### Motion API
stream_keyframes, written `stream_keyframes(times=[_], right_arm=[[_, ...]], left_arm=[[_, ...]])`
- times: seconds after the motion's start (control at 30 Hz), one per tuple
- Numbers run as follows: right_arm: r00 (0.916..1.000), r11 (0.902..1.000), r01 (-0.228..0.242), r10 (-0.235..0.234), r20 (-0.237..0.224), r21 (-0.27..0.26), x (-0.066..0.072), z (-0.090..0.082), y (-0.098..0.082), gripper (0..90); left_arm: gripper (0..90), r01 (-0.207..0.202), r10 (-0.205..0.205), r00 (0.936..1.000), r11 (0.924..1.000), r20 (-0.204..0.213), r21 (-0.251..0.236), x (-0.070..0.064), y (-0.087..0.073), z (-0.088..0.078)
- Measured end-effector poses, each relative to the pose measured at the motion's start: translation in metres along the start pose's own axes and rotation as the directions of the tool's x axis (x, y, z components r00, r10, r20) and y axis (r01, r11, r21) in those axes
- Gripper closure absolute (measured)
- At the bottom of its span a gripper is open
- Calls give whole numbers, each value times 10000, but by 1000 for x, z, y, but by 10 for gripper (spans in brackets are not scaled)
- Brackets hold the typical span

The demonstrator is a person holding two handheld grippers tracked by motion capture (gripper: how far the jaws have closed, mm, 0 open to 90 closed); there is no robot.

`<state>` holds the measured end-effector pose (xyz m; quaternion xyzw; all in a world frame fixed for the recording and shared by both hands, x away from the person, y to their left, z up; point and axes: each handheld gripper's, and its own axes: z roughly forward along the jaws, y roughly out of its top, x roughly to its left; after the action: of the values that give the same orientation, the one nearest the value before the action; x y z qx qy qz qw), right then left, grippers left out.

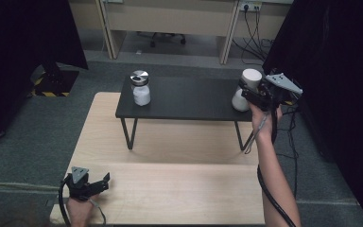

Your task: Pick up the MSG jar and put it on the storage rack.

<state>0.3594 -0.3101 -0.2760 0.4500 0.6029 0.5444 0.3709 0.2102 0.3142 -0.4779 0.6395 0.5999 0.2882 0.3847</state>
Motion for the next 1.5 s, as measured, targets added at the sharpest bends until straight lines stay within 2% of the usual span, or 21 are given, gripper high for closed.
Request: stream_keyframes(times=[0.33,0.5,0.67,0.7,0.87,1.17,1.5], right_arm=[[10000,9999,94,-94,-26,39,-1,0,1,338],[10000,10000,-21,20,-75,-91,-2,0,-3,321],[9997,9995,245,-244,79,-189,3,2,-6,89],[9994,9997,237,-234,248,-116,7,4,-6,3],[9980,9997,195,-187,599,-127,14,5,-7,3],[9983,9993,282,-270,517,-230,15,-5,-6,3],[9979,9995,284,-275,585,-141,18,-29,-27,3]], left_arm=[[0,19,-19,10000,10000,14,-33,0,-1,0],[0,15,-15,10000,10000,19,-26,0,-1,-1],[0,18,-18,10000,10000,28,-47,1,-1,-1],[0,22,-21,10000,10000,31,-53,1,-1,-1],[0,31,-31,10000,10000,35,-69,1,-1,-1],[0,12,-12,10000,10000,25,-67,1,-2,-1],[0,-40,40,10000,10000,1,-22,0,-1,-1]])
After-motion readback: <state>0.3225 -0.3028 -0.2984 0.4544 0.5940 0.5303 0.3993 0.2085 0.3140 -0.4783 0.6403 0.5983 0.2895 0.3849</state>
